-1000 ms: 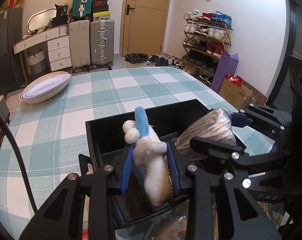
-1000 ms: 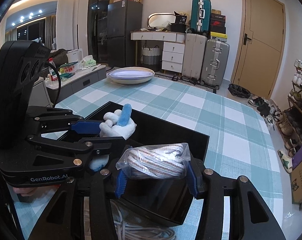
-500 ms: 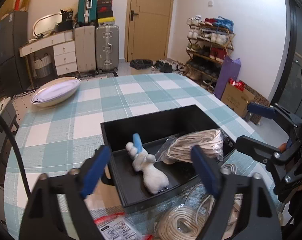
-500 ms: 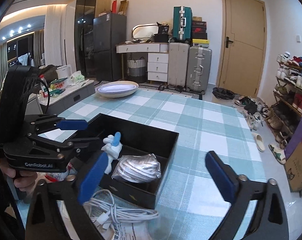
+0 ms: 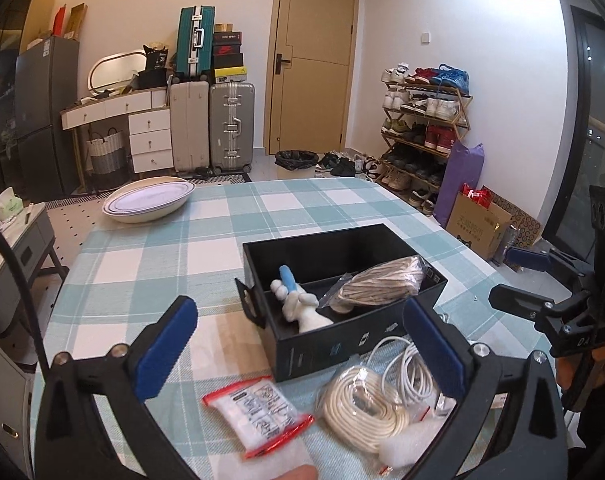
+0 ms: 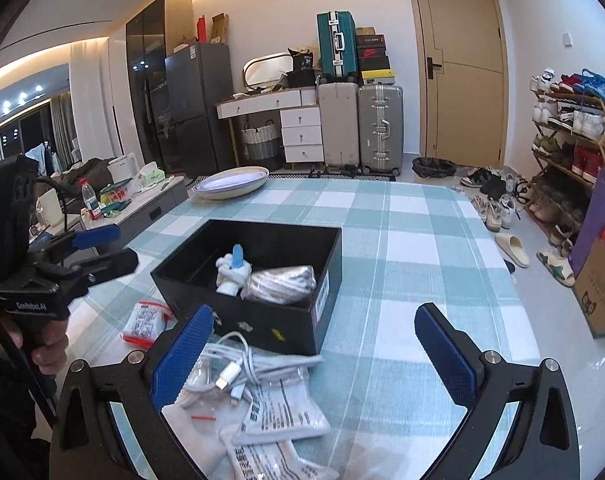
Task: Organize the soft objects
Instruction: 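Withdraw both open tools from the black box back over the table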
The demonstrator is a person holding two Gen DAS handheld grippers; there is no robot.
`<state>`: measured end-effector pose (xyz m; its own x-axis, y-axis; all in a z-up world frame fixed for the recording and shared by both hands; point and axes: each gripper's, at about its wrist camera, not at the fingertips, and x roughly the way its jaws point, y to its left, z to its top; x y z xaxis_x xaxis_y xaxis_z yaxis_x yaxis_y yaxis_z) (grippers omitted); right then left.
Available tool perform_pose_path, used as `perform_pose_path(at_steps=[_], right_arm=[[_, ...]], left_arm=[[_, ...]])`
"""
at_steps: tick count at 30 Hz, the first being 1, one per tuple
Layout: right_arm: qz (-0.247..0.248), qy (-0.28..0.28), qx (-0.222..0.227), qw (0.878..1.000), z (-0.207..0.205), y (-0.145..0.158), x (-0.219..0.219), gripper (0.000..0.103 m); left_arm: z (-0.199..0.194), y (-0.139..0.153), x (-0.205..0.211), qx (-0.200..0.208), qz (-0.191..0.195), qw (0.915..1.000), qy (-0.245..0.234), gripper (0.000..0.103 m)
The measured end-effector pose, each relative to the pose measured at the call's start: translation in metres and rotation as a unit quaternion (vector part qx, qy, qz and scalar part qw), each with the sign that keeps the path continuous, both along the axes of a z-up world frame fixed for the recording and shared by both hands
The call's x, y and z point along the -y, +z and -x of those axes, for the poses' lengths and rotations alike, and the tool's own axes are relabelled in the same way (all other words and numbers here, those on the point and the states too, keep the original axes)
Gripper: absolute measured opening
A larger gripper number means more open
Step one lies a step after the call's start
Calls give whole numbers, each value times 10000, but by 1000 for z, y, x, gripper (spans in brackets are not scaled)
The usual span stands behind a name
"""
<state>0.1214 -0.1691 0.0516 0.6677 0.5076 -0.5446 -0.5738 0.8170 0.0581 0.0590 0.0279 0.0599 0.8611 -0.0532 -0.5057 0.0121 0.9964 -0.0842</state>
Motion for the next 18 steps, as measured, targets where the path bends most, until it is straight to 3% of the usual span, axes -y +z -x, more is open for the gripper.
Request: perform_pose_path(at_steps=[18], right_arm=[[397, -84, -258, 9988, 16, -16, 14, 102]], left_arm=[[24, -28, -4, -241, -305, 9991, 179, 103]])
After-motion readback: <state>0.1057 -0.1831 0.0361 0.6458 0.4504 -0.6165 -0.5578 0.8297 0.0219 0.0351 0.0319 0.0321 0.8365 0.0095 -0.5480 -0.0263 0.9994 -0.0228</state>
